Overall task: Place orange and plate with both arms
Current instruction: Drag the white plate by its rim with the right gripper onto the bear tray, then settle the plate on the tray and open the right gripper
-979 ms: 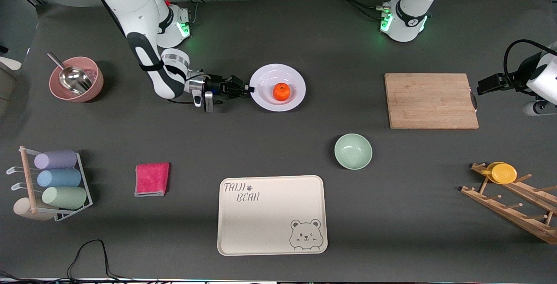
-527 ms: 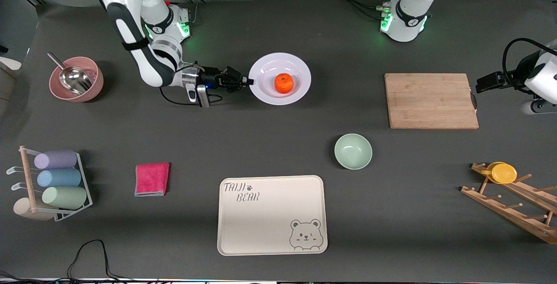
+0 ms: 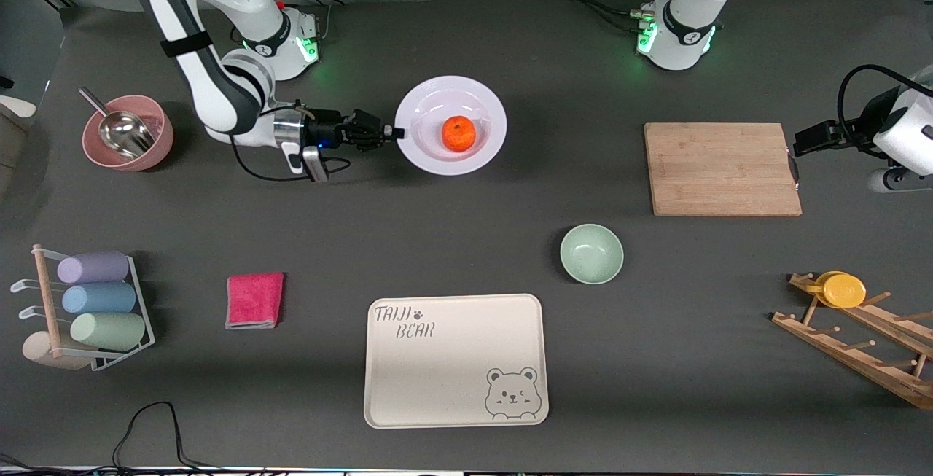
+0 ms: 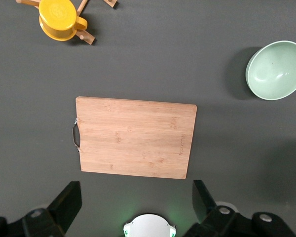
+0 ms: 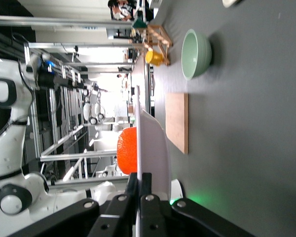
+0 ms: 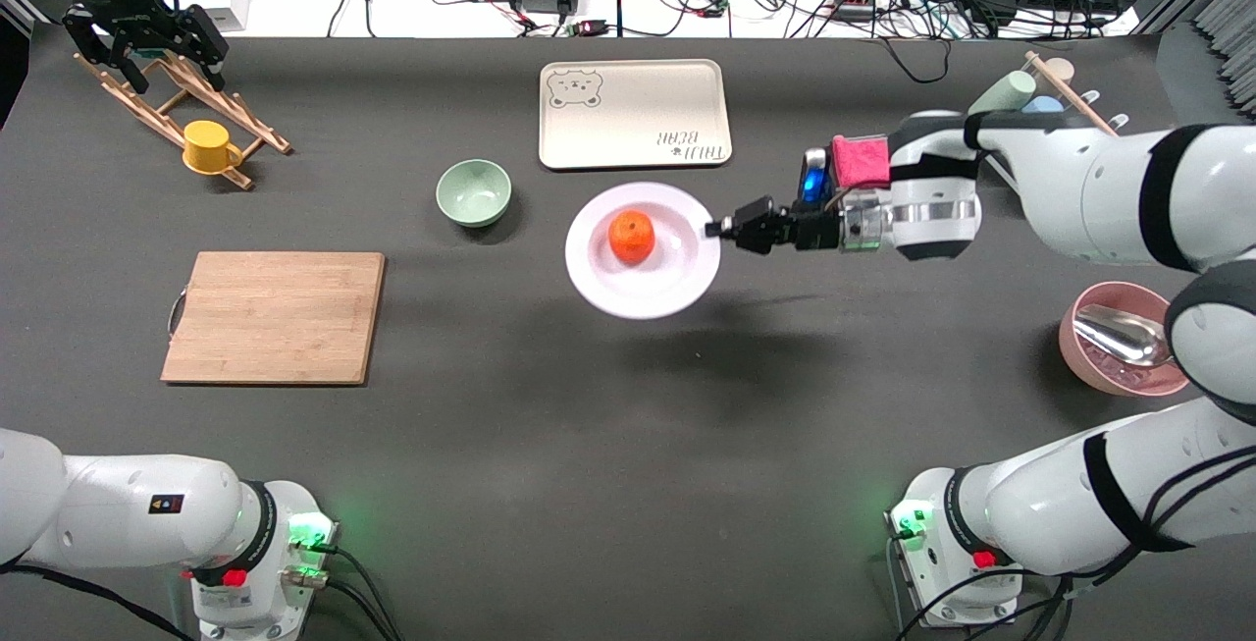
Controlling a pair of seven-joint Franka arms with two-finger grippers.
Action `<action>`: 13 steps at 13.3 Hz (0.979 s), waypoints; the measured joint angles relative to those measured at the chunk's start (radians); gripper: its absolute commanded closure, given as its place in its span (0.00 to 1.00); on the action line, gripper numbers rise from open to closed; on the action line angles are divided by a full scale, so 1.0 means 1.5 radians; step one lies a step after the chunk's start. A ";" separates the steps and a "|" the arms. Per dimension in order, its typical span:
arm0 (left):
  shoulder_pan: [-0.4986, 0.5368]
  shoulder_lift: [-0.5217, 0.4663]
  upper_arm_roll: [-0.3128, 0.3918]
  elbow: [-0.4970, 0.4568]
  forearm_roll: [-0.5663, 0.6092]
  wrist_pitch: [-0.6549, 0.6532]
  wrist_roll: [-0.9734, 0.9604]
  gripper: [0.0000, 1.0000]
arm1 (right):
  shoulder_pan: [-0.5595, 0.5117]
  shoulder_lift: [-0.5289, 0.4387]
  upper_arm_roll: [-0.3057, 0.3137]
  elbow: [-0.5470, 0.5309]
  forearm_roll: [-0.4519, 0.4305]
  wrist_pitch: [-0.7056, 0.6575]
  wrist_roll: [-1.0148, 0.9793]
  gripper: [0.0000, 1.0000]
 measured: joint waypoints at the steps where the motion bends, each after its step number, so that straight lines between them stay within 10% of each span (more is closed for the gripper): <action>1: 0.000 0.000 0.000 0.000 0.000 0.000 0.000 0.00 | -0.009 0.021 -0.001 0.037 -0.005 0.001 0.016 1.00; 13: 0.000 0.002 0.000 0.002 0.000 0.000 -0.001 0.00 | -0.023 0.521 -0.065 0.820 -0.079 0.010 0.335 1.00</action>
